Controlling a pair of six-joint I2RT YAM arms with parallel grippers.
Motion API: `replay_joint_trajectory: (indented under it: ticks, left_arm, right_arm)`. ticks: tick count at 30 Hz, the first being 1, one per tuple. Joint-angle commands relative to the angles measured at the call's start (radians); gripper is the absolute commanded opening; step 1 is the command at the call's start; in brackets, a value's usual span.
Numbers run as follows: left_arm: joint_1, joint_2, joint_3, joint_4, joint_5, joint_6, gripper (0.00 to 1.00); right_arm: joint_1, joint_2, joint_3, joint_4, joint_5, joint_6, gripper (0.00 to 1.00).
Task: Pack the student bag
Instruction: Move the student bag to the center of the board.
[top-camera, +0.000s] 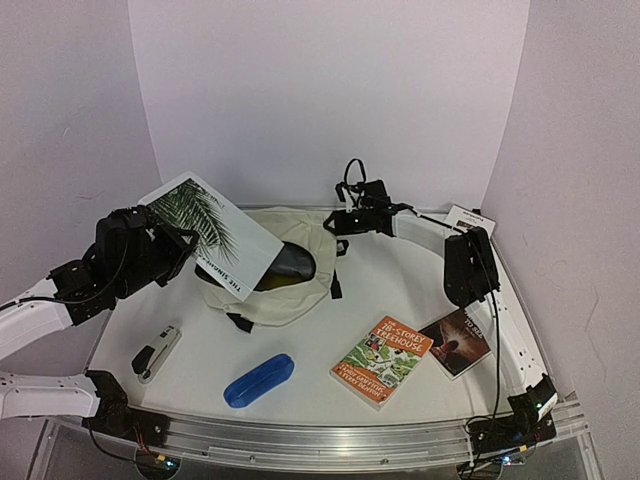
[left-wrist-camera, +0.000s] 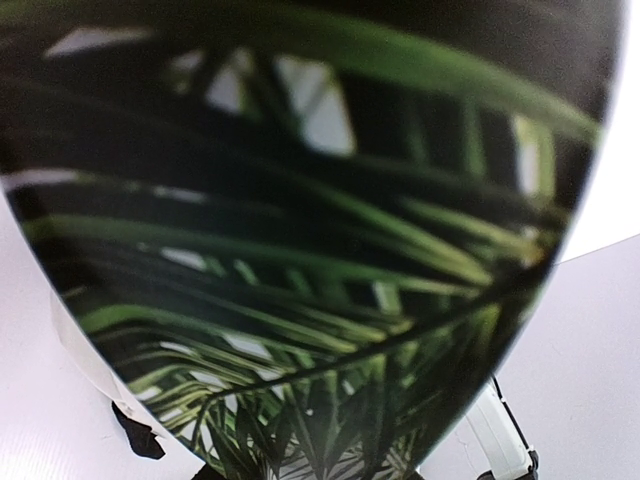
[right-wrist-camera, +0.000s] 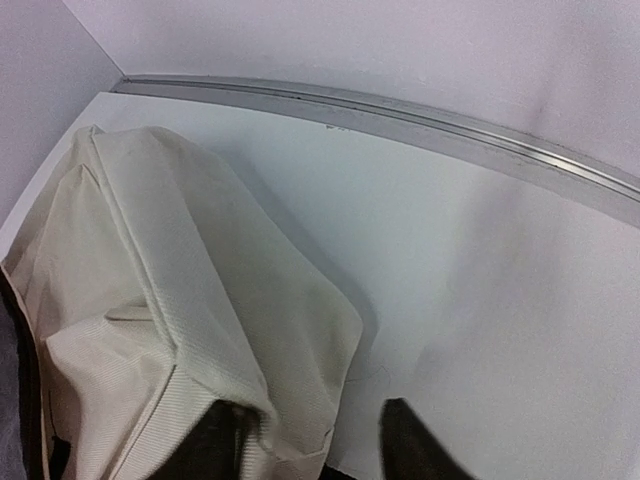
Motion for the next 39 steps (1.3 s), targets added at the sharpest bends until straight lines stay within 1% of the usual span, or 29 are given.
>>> replay_joint_trajectory:
  ticks: [1,3,6,8,12,16,17,18,19,21,22,24,25,27,30,32,35,39]
  left_arm:
    - [0.000,0.000,0.047,0.029,-0.011,0.005,0.00]
    - [0.000,0.000,0.043,0.023,0.001,-0.008,0.00]
    - [0.000,0.003,0.015,0.044,0.033,-0.045,0.00]
    - [0.000,0.014,-0.012,0.086,0.071,-0.077,0.00]
    - [-0.001,0.066,-0.053,0.178,0.161,-0.148,0.00]
    - [0.002,0.144,-0.067,0.276,0.267,-0.194,0.00]
    - [0.005,0.162,-0.072,0.303,0.291,-0.208,0.00]
    - [0.008,0.179,-0.079,0.331,0.316,-0.221,0.00]
    - [0.010,0.191,-0.084,0.367,0.336,-0.228,0.00]
    - [0.015,0.211,-0.086,0.403,0.381,-0.244,0.00]
    - [0.016,0.222,-0.085,0.416,0.401,-0.251,0.00]
    - [0.018,0.239,-0.082,0.443,0.434,-0.258,0.00]
    - [0.018,0.248,-0.077,0.449,0.447,-0.264,0.00]
    - [0.018,0.268,-0.068,0.452,0.475,-0.279,0.00]
    - [0.019,0.283,-0.065,0.462,0.505,-0.304,0.00]
    - [0.020,0.276,-0.080,0.468,0.520,-0.331,0.00]
    - [0.021,0.247,-0.098,0.423,0.528,-0.354,0.00]
    - [0.028,0.186,-0.154,0.422,0.513,-0.394,0.00]
  right_arm:
    - [-0.011,-0.016,0.011,0.024,-0.020,0.016,0.12]
    - [-0.031,-0.037,-0.016,0.029,-0.023,0.032,0.00]
    - [-0.097,-0.068,-0.059,0.032,-0.035,0.110,0.00]
    - [-0.144,-0.106,-0.119,0.036,-0.039,0.168,0.00]
    - [-0.208,-0.205,-0.288,0.043,-0.100,0.238,0.00]
    - [-0.218,-0.324,-0.499,0.043,-0.200,0.237,0.00]
    - [-0.219,-0.358,-0.553,0.042,-0.221,0.234,0.03]
    - [-0.218,-0.392,-0.609,0.039,-0.235,0.229,0.10]
    - [-0.218,-0.420,-0.652,0.032,-0.228,0.213,0.20]
    - [-0.220,-0.491,-0.701,0.009,-0.168,0.119,0.51]
    - [-0.221,-0.522,-0.712,-0.001,-0.119,0.069,0.63]
    - [-0.225,-0.561,-0.698,-0.012,-0.026,-0.024,0.74]
    - [-0.226,-0.579,-0.675,-0.018,0.009,-0.065,0.77]
    - [-0.227,-0.601,-0.620,-0.023,0.063,-0.148,0.80]
    - [-0.212,-0.620,-0.555,-0.054,0.059,-0.229,0.85]
    - [-0.176,-0.634,-0.537,-0.087,0.027,-0.275,0.85]
    - [-0.102,-0.646,-0.542,-0.127,-0.046,-0.340,0.82]
    - [0.015,-0.610,-0.538,-0.153,-0.074,-0.378,0.80]
